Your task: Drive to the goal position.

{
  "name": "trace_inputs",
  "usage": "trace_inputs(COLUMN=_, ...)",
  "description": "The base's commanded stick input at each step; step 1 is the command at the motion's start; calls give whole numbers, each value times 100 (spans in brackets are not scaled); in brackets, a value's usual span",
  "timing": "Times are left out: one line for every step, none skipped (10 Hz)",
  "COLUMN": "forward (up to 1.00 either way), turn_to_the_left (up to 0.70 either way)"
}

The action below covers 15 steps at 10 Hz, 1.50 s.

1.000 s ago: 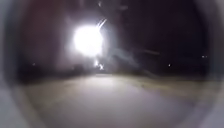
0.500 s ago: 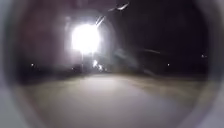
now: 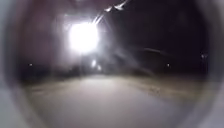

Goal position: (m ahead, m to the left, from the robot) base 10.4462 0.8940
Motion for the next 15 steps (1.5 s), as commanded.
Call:
trace_inputs(forward=100, turn_to_the_left=0)
trace_inputs(forward=100, turn_to_the_left=0)
trace_inputs(forward=100, turn_to_the_left=0)
trace_inputs(forward=100, turn_to_the_left=2)
trace_inputs(forward=100, turn_to_the_left=22)
trace_inputs(forward=100, turn_to_the_left=32)
trace_inputs(forward=100, turn_to_the_left=40)
trace_inputs(forward=100, turn_to_the_left=40)
trace_inputs(forward=100, turn_to_the_left=40)
trace_inputs(forward=100, turn_to_the_left=4)
trace_inputs(forward=100, turn_to_the_left=1)
trace_inputs(forward=100, turn_to_the_left=0)
trace_inputs(forward=100, turn_to_the_left=0)
trace_inputs(forward=100, turn_to_the_left=0)
trace_inputs(forward=100, turn_to_the_left=0)
